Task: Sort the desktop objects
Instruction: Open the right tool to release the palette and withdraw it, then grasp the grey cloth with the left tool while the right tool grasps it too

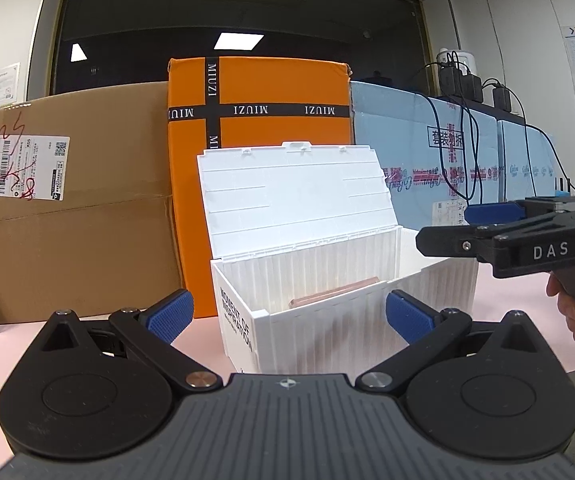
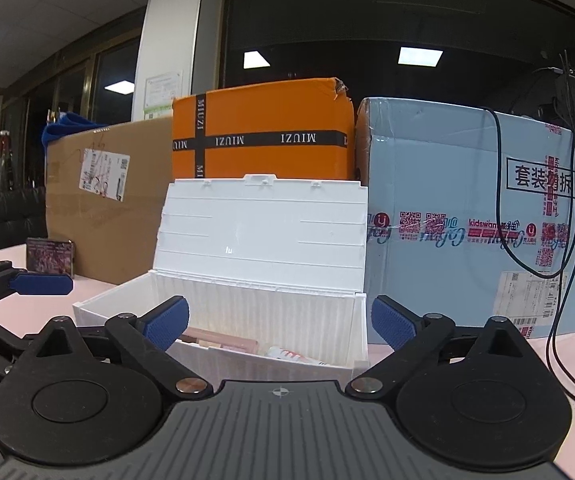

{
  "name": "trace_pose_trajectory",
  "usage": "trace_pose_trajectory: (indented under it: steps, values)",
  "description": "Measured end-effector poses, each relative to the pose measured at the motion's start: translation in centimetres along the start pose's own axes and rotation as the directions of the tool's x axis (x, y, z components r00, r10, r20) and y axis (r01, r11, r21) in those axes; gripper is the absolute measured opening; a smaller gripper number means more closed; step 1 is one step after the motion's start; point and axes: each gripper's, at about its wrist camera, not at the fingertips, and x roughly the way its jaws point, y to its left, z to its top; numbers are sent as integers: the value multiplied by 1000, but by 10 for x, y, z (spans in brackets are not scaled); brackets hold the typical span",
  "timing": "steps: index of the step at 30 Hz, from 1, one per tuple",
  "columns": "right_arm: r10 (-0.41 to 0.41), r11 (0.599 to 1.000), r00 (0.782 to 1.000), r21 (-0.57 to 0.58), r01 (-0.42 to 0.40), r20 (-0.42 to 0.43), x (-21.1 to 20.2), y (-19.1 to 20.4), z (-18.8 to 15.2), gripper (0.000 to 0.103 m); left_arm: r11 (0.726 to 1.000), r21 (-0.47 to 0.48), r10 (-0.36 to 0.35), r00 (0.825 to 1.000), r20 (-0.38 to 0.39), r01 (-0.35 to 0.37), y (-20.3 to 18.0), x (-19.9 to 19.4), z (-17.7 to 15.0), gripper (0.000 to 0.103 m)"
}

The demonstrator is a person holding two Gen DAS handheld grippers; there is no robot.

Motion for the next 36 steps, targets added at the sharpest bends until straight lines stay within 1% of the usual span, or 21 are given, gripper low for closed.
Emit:
trace_pose_trajectory:
  steps: [7, 10, 15, 19, 28, 32, 36]
  values:
    - [2, 1000, 1000, 8, -2, 6, -11, 0, -7, 101, 999, -49, 2, 999, -35, -4, -1, -13, -1, 103]
    - [1, 1000, 1000, 6, -1, 1, -14, 0, -8, 103, 998, -56, 5, 999, -43, -7, -3, -21, -2, 103]
    - [-1, 1000, 1000, -8, 1, -15, -19, 4, -8, 103, 998, -60, 9, 999, -51, -12, -6, -36, -3, 103]
    - [-5, 1000, 1000, -7, 4, -29, -26, 6, -8, 103, 998, -68, 10, 997, -81, -16, -5, -47, -4, 103]
    - [-13, 999, 996, 40, 17, -93, -40, 0, -12, 103, 993, -106, 30, 990, -139, -45, 3, -70, -9, 103]
    - [-2, 998, 992, 64, 10, -124, -47, -4, -14, 103, 992, -116, 22, 985, -172, -43, 6, -76, -14, 103]
    - [-3, 998, 989, 65, 13, -146, -57, -6, -18, 103, 992, -122, 12, 980, -200, -37, 5, -82, -19, 103]
